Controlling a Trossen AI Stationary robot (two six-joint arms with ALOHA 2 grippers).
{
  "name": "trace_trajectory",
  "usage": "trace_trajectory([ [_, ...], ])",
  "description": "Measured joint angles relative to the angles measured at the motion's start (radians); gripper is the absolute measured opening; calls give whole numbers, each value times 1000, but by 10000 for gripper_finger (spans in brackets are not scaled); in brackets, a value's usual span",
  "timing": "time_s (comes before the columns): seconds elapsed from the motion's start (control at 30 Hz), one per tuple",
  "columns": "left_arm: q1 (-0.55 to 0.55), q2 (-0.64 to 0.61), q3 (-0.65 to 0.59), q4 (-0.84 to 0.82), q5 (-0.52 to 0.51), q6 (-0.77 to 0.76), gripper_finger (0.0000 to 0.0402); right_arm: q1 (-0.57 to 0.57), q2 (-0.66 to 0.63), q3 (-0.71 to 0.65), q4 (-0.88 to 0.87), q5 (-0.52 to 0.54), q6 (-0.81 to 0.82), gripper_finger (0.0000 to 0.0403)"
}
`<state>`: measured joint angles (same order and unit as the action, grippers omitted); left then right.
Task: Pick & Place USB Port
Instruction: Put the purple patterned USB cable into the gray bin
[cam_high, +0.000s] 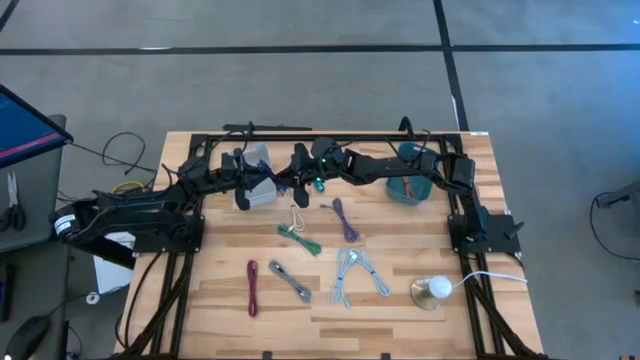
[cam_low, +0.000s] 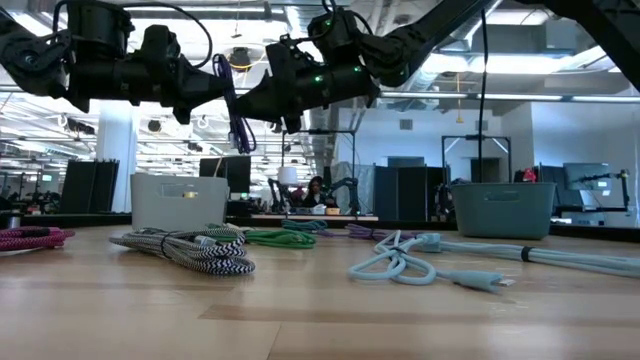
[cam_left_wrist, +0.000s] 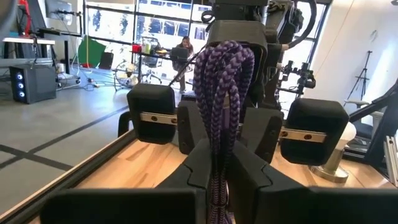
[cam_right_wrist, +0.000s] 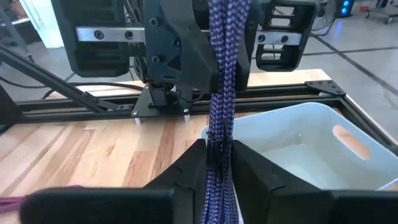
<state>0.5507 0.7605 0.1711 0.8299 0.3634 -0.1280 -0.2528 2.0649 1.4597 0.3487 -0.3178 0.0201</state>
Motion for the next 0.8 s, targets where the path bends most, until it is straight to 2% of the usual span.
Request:
trace_trajectory([
  [0.27,10,0,0,0,-3,54,25,-24,-73,0,-151,0,-4,74],
  [0.4,52,0,0,0,-8,64,24,-38,-124,0,-253,1,-35,74],
  [0.57,117,0,-3,-5,-8,64,24,-36,-196,-36,-261,10,-63,72],
  [0.8,231,-1,-46,-58,-8,2,24,-35,-332,-153,-261,137,-118,58],
])
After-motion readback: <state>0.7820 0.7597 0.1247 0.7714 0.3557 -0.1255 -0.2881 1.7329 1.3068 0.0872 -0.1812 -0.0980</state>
